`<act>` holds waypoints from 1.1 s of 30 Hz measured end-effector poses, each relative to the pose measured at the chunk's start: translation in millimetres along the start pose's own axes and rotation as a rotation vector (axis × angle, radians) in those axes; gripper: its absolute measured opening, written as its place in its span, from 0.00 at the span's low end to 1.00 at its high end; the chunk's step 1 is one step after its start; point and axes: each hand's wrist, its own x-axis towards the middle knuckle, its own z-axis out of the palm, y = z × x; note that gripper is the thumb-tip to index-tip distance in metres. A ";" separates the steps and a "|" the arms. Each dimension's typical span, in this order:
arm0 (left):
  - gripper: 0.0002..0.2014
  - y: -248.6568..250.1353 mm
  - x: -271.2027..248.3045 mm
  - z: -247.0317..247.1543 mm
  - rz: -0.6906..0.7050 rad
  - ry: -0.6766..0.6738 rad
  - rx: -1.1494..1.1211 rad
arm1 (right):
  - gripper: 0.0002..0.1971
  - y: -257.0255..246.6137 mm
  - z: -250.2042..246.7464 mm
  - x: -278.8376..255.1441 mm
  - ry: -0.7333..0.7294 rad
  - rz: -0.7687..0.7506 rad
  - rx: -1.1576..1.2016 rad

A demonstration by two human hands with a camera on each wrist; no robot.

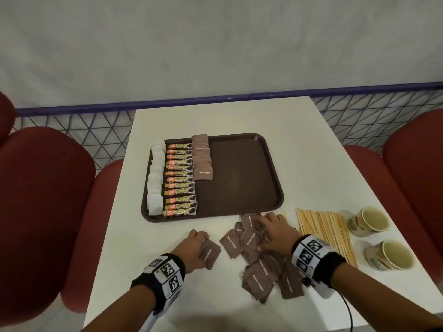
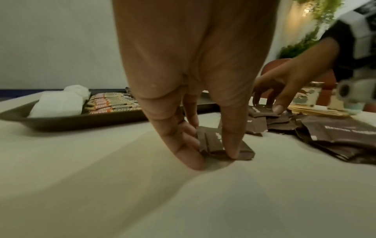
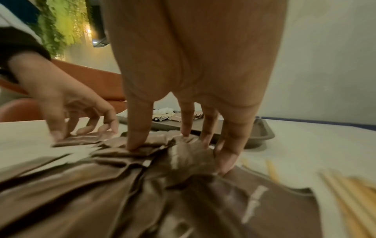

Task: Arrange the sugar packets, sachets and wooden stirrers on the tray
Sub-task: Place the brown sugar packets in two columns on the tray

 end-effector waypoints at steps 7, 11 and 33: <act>0.38 4.3 -1.3 6.9 -0.030 0.097 -0.158 | 0.30 -30.2 23.1 3.7 0.128 -0.177 0.107; 0.40 -1.9 -10.0 5.9 -0.054 0.107 -0.257 | 0.25 -27.7 20.6 2.8 0.281 -0.189 0.287; 0.37 27.3 8.0 16.4 -0.197 0.220 -0.272 | 0.30 -70.1 14.6 42.4 -0.023 -0.021 0.296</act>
